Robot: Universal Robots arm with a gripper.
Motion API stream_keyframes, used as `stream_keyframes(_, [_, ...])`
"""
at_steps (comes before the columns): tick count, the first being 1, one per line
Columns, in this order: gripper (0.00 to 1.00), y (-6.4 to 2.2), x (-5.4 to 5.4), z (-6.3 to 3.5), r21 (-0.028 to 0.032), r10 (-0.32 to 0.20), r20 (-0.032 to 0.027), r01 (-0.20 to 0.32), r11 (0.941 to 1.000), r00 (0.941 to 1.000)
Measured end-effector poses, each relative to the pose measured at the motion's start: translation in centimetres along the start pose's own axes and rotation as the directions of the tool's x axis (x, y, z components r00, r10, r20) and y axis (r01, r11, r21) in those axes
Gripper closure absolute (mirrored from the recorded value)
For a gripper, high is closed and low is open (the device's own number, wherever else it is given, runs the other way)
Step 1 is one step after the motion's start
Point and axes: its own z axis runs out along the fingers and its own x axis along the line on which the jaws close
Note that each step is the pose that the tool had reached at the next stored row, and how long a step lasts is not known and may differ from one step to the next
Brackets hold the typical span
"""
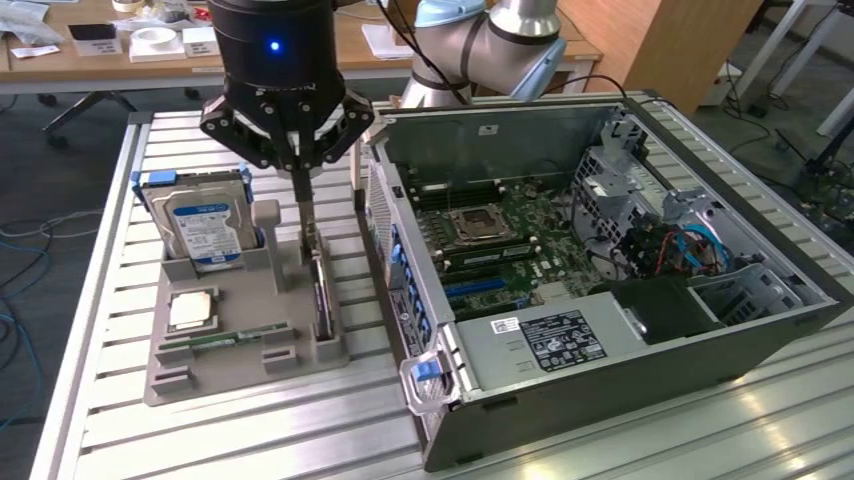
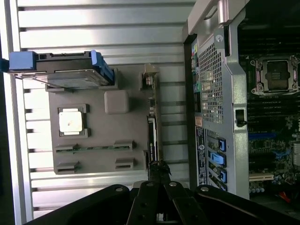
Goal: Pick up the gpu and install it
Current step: 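Reach for the gpu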
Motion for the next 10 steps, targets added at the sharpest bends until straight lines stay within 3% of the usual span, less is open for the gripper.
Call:
stream_keyframes(5, [0.89, -0.03, 0.02, 0.73, -0.0001, 0.000, 0.0001, 0.000, 1.0000, 1.0000])
stream_keyframes(10, [0.89, -0.39, 0.00, 0.82, 0.0000, 0.000, 0.0000, 0.000, 1.0000, 1.0000])
